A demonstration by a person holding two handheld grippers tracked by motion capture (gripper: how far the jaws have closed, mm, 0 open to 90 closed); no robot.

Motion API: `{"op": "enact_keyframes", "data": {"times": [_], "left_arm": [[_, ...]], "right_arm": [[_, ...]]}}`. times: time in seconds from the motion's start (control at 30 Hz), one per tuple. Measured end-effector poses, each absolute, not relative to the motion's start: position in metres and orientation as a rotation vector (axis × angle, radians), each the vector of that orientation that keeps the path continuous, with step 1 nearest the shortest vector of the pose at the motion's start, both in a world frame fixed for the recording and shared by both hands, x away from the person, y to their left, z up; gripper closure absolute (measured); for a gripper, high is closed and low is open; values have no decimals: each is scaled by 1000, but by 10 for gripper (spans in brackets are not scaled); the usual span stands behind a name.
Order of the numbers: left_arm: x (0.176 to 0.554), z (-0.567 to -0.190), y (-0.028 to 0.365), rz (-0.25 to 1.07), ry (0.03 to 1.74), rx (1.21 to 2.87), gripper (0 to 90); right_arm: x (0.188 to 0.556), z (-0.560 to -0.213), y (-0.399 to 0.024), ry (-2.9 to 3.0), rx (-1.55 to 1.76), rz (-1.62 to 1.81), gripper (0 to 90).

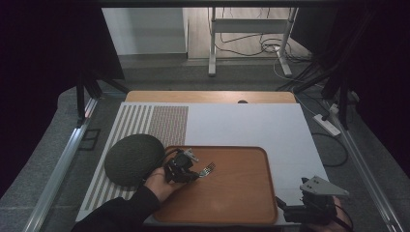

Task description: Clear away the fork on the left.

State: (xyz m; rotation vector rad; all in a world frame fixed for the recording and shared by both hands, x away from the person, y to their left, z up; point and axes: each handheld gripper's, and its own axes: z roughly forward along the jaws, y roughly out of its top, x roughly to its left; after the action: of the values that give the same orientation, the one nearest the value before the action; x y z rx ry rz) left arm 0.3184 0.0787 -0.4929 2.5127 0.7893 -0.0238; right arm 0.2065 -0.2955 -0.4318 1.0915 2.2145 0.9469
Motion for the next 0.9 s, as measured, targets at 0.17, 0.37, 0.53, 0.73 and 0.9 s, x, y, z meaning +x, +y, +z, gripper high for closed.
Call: {"op": "enact_keyframes", "data": {"times": [0.17, 0.37, 0.53, 0.73, 0.9], "left_arm": [[324, -499, 68, -39, 769, 2541, 889], [328, -505, 71, -7, 801, 2568, 889], [336, -505, 86, 23, 895, 2557, 889], [347, -505, 108, 45, 1003, 2530, 889], [353, -506, 124, 41, 1066, 2512, 889]], "right_arm": [[207, -432, -296, 2217, 1091, 948, 0], [206, -432, -295, 2216, 1085, 947, 0], [206, -432, -295, 2216, 1083, 949, 0], [206, -432, -295, 2216, 1082, 952, 0], [206, -432, -295, 2215, 1082, 952, 0]]}}
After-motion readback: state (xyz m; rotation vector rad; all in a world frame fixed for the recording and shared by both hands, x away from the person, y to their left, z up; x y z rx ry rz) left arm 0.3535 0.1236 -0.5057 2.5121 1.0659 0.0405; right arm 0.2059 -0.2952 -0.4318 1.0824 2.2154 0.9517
